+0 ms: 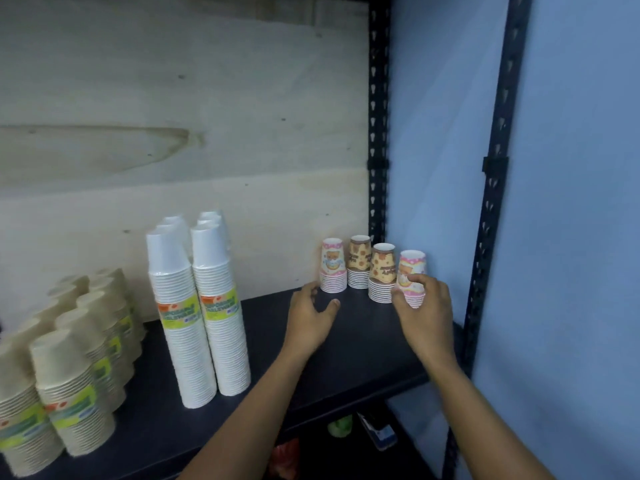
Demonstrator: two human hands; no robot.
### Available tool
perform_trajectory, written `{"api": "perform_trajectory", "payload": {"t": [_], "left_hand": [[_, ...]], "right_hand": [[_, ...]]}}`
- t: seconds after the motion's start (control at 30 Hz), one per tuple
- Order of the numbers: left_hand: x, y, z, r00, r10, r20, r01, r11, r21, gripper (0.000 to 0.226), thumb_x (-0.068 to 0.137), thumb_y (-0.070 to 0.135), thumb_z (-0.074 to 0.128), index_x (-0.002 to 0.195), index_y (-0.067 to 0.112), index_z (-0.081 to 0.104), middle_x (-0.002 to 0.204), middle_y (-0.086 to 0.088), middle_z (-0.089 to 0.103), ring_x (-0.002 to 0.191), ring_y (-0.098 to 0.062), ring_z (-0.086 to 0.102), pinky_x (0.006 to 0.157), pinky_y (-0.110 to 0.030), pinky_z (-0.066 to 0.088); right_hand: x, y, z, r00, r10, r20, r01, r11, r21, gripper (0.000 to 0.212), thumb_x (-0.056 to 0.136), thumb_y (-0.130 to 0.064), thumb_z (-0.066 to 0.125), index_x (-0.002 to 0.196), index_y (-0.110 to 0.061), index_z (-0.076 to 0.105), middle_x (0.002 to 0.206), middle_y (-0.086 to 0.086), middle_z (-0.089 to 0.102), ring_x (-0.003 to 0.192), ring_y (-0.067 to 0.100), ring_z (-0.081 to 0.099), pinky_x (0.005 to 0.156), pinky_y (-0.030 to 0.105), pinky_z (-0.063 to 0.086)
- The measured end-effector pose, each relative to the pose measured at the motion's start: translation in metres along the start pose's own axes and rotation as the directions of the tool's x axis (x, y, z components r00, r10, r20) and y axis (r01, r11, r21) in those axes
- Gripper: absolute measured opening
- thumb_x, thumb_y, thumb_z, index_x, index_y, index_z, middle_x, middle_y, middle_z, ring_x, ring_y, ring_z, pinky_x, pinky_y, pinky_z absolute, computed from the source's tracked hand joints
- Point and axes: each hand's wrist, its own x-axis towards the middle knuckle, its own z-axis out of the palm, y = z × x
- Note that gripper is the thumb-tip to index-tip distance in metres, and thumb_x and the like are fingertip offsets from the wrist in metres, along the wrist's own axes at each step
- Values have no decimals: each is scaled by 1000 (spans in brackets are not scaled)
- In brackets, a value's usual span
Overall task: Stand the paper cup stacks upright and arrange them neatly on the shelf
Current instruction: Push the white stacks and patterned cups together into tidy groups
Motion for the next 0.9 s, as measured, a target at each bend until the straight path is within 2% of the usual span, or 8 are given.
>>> {"api": "perform_trajectory", "payload": {"t": [0.07, 0.17, 0.3, 0.4, 0.5, 0.63, 0.8, 0.9], "left_hand": [[23, 1, 12, 1000, 3, 5, -3, 1000, 22, 56, 88, 28, 78, 138, 18, 55, 130, 1, 53, 122, -15, 56, 104, -31, 47], [61, 6, 27, 1000, 11, -17, -9, 997, 72, 57, 87, 27, 77, 139, 15, 54, 135, -9, 52, 120, -23, 60, 101, -32, 50], [110, 20, 46, 997, 46, -60, -37, 990, 136, 57, 87, 28, 77, 138, 14, 57, 134, -15, 51, 119, -29, 60, 97, -28, 46], [141, 29, 58, 994, 48, -94, -32, 987, 158, 63, 89, 30, 76, 144, 14, 51, 142, -16, 45, 129, -31, 52, 101, -27, 40], [160, 26, 66, 990, -5, -140, 28, 987, 159, 78, 87, 29, 79, 152, 15, 39, 148, -17, 37, 136, -34, 43, 109, -36, 39], [171, 7, 71, 989, -107, -98, 122, 978, 168, 88, 82, 27, 80, 155, 17, 31, 149, -16, 38, 137, -35, 44, 110, -42, 41], [166, -6, 71, 992, -81, -100, 94, 987, 132, 78, 84, 11, 76, 152, 14, 38, 143, -16, 44, 126, -34, 54, 106, -39, 47], [159, -2, 66, 989, -73, -131, 86, 991, 100, 73, 87, 8, 72, 152, 15, 39, 142, -15, 43, 126, -33, 55, 104, -37, 45]], "right_hand": [[18, 13, -2, 1000, -4, 3, 4, 999, -42, 38, 85, -22, 78, 119, -14, 64, 122, 12, 57, 118, 32, 55, 99, 40, 45], [44, 24, -3, 1000, -18, 25, 20, 996, -89, 42, 84, -21, 78, 123, -13, 62, 128, 10, 56, 121, 29, 52, 99, 31, 38], [77, 31, 1, 993, -96, 62, 105, 983, -148, 45, 85, -23, 77, 126, -15, 61, 130, 6, 53, 124, 26, 49, 99, 26, 35], [98, 33, 5, 994, -46, 103, 59, 990, -125, 52, 87, -27, 74, 135, -17, 56, 137, 4, 49, 130, 22, 46, 100, 24, 34], [105, 42, 12, 988, 5, 155, 15, 991, -129, 61, 87, -28, 73, 143, -20, 49, 141, 5, 46, 130, 21, 48, 103, 29, 40], [100, 53, 17, 973, 69, 222, -40, 990, -134, 65, 87, -23, 71, 145, -22, 44, 137, 8, 46, 122, 24, 51, 95, 27, 39], [94, 67, 18, 954, 91, 285, -54, 989, -134, 79, 86, -15, 69, 151, -36, 29, 132, 7, 47, 114, 25, 55, 91, 31, 44], [92, 71, 16, 950, 72, 303, -45, 994, -97, 89, 84, -12, 72, 153, -40, 24, 138, 5, 46, 117, 23, 56, 97, 37, 48]]}}
